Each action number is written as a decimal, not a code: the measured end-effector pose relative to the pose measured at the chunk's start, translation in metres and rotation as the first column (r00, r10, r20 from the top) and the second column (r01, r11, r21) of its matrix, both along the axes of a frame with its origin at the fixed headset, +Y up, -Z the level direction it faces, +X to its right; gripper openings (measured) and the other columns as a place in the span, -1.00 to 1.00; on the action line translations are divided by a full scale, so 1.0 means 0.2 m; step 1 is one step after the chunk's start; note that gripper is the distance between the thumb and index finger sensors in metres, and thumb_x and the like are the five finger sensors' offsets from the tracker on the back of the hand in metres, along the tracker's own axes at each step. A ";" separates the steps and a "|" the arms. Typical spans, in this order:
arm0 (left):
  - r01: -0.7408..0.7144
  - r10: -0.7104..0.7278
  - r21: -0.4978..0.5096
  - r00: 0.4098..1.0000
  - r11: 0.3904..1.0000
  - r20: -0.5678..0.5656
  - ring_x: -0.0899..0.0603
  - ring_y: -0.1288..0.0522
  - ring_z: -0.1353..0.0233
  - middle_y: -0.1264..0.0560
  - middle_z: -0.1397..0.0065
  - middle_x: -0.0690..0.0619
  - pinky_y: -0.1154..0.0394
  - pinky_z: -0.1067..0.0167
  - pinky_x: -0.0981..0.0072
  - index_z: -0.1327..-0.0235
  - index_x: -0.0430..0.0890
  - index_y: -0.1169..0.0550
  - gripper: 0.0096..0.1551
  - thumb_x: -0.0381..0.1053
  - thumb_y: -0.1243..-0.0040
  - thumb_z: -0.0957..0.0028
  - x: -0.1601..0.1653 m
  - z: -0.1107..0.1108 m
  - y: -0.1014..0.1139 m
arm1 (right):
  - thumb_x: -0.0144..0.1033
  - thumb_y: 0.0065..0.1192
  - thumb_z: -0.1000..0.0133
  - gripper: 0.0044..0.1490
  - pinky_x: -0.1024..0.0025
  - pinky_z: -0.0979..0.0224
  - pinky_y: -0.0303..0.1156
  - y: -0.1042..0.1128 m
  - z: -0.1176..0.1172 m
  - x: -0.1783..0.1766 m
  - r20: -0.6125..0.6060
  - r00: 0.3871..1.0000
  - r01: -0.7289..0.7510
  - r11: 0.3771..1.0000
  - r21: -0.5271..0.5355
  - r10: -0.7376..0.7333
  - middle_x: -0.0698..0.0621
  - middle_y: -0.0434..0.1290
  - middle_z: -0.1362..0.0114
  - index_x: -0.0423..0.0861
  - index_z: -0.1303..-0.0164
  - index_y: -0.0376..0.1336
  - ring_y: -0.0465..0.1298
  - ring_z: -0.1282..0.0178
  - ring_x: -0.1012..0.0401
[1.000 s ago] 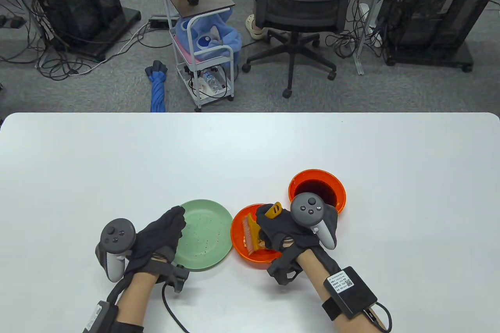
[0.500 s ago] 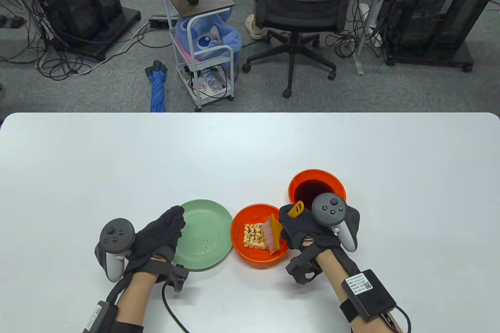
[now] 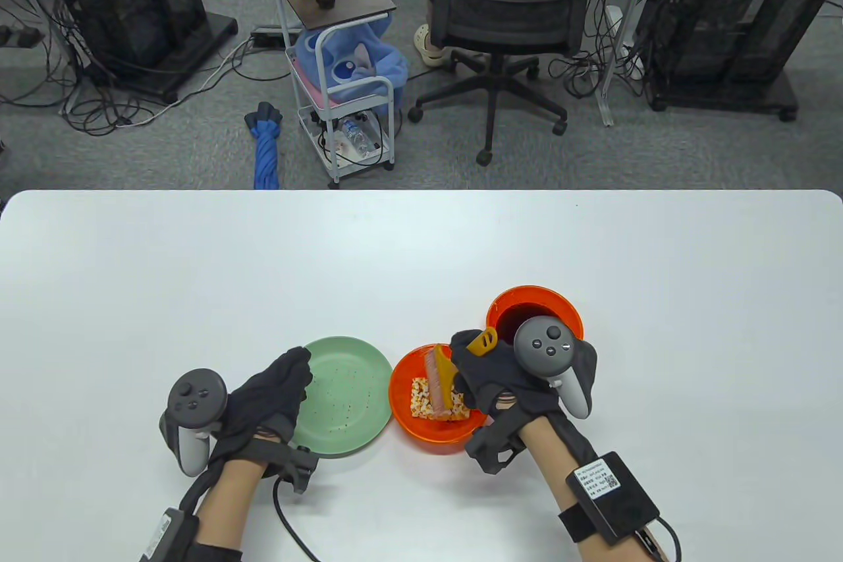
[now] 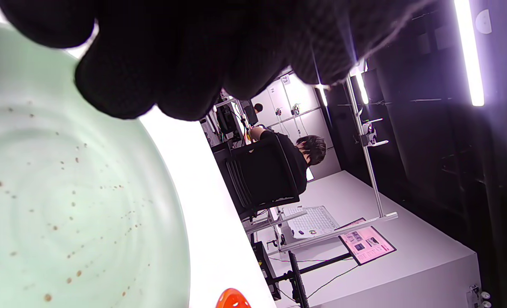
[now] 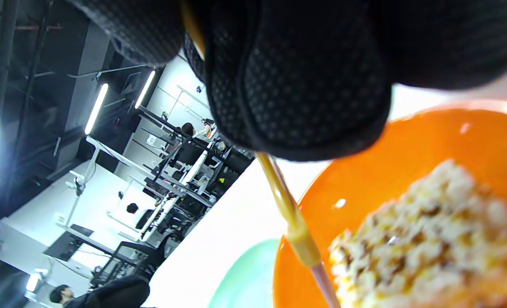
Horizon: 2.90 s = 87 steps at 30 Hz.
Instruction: Dip brush into soy sauce and glaze onto rice cake
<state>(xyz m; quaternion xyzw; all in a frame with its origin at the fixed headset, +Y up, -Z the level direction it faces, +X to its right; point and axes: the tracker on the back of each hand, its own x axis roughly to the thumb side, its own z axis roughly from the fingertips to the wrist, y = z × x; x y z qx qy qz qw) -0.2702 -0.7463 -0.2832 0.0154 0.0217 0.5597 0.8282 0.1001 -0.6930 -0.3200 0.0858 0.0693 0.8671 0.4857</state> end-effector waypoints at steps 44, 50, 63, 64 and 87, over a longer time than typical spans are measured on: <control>-0.019 0.041 -0.059 0.915 0.998 0.401 -0.04 -0.69 0.47 -0.73 0.12 -0.07 -0.59 0.53 0.19 -0.20 -0.16 -0.59 -0.17 0.47 -0.09 0.00 0.71 0.08 0.54 | -0.07 0.04 -0.15 -0.42 0.21 0.42 0.59 0.32 0.32 -0.25 0.321 0.545 -0.770 0.311 0.557 0.774 -0.03 0.68 0.32 -0.25 -0.10 0.35 0.60 0.64 0.23; -0.042 0.129 -0.215 0.903 0.976 0.409 -0.01 -0.69 0.51 -0.74 0.21 -0.01 -0.59 0.57 0.21 -0.09 -0.19 -0.61 -0.37 0.29 -0.15 -0.09 0.76 0.06 0.43 | -0.07 0.05 -0.14 -0.43 0.20 0.41 0.59 0.22 0.36 -0.28 0.397 0.381 -0.828 0.117 0.549 0.835 -0.04 0.68 0.31 -0.24 -0.10 0.36 0.60 0.63 0.22; -0.042 0.101 -0.224 0.960 0.974 0.262 -0.02 -0.70 0.51 -0.73 0.26 -0.03 -0.60 0.56 0.18 -0.02 -0.22 -0.63 -0.47 0.17 -0.16 -0.11 0.62 0.02 0.46 | 0.08 0.11 -0.10 -0.16 0.09 0.13 0.60 0.32 0.39 -0.26 0.317 0.520 -0.758 0.257 0.600 0.793 -0.11 0.64 -0.01 -0.30 -0.36 0.19 0.66 0.32 0.13; -0.031 0.079 -0.194 0.966 0.980 0.247 -0.03 -0.69 0.51 -0.73 0.27 -0.03 -0.60 0.56 0.17 -0.01 -0.22 -0.64 -0.48 0.17 -0.16 -0.10 0.57 0.02 0.49 | 0.08 0.11 -0.10 -0.14 0.08 0.11 0.60 0.36 0.41 -0.21 0.337 0.586 -0.726 0.293 0.622 0.737 -0.11 0.63 -0.03 -0.31 -0.39 0.15 0.66 0.31 0.13; -0.089 0.011 -0.357 0.976 0.930 -0.216 -0.03 -0.67 0.52 -0.73 0.36 0.02 -0.59 0.52 0.12 0.09 -0.17 -0.70 -0.47 0.21 -0.15 -0.03 -0.52 -0.03 -0.02 | 0.07 0.06 -0.12 -0.19 0.07 0.15 0.61 -0.01 0.28 0.73 0.459 0.575 -0.817 0.503 0.282 0.677 -0.12 0.66 0.03 -0.32 -0.33 0.22 0.68 0.35 0.11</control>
